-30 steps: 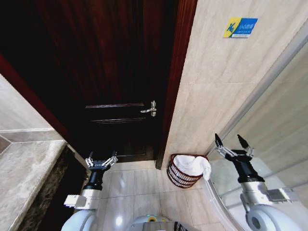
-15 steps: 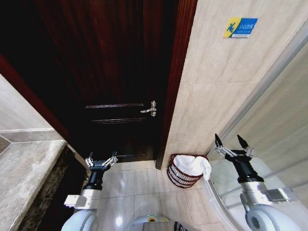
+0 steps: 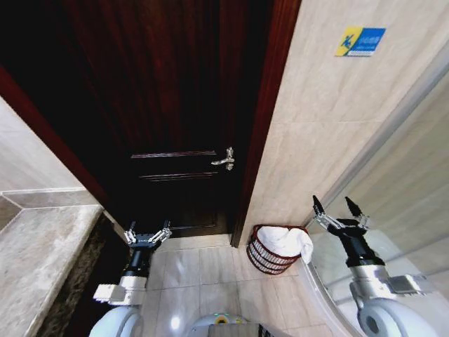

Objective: Discard the used towel into the hamper.

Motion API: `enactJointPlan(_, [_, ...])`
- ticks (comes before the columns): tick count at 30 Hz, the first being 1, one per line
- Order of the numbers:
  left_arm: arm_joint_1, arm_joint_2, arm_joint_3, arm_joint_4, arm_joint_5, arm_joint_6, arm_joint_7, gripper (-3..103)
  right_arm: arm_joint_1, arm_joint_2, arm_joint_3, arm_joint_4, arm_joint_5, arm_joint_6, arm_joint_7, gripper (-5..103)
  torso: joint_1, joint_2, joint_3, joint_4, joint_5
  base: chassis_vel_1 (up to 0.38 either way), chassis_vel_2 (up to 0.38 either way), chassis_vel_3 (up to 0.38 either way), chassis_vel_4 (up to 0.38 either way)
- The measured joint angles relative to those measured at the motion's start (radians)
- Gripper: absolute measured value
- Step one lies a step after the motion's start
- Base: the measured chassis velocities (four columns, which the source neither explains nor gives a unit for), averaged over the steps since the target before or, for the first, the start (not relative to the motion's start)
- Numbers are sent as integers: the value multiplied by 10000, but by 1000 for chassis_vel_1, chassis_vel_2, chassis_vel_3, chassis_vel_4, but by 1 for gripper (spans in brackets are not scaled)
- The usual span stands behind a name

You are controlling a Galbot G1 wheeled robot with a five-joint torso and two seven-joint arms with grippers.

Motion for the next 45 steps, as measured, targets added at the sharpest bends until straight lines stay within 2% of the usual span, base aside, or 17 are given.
enactJointPlan(45, [0,-1,1,0,0,0,0,100,1,-2,2,-10,-5,1,0,100,0,0,0,0,2,26,23,25,21])
